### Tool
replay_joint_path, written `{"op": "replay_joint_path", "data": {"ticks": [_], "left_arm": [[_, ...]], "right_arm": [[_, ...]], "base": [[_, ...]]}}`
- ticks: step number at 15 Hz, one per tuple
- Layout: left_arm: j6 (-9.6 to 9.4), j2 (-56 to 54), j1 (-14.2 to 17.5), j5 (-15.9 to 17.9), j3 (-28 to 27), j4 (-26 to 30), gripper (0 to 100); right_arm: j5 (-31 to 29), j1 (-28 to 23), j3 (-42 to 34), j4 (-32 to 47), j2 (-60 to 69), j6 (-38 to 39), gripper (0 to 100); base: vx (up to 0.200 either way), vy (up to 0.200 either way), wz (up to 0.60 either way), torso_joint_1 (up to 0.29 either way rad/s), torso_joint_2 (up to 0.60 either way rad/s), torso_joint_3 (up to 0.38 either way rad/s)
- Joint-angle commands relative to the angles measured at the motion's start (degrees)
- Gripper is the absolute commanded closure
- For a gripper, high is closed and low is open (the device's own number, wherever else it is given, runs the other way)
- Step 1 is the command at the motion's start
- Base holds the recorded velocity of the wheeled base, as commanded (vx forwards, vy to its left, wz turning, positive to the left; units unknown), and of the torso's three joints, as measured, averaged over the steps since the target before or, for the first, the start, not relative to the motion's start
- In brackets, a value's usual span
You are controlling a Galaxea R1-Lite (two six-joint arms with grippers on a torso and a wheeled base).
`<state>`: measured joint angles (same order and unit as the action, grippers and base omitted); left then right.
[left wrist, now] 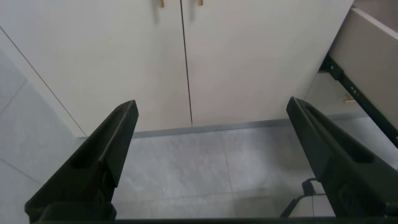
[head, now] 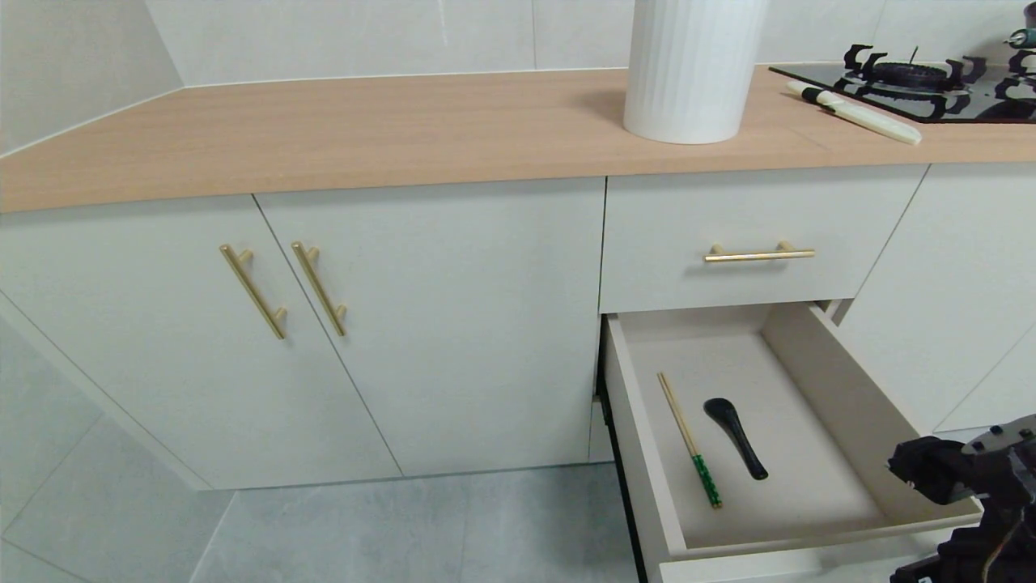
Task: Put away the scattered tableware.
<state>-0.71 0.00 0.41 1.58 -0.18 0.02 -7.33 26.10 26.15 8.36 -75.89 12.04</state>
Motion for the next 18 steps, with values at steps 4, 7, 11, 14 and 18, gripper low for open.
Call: {"op": "replay_joint_path", "data": {"ticks": [4,7,11,14,18], "left_arm": [[0.00,0.1,0.0,0.0,0.0,0.0,0],[0.00,0.1,0.0,0.0,0.0,0.0,0],[0.00,0.1,0.0,0.0,0.0,0.0,0],[0.00,0.1,0.0,0.0,0.0,0.0,0],[0.00,0.1,0.0,0.0,0.1,0.0,0]], "right_arm": [[-1.2,-0.2,-0.1,-3.2,-2.0,-0.1,0],[-2.3,-0.9,0.5,-6.0,-3.7,-0.3,0],[-3.7,-2.0,4.6,-12.4,-11.7,-0.7,0],[-3.6,-5.3,11.0,-12.4,-16.8,-2.9,0],[-3.0,-9.5,18.3,-12.5,-23.3,-5.2,0]], "base": [[0.000,0.000,0.00,0.000,0.00,0.000],[0.000,0.000,0.00,0.000,0.00,0.000],[0.000,0.000,0.00,0.000,0.00,0.000],[0.000,0.000,0.00,0.000,0.00,0.000],[0.000,0.000,0.00,0.000,0.00,0.000]]}}
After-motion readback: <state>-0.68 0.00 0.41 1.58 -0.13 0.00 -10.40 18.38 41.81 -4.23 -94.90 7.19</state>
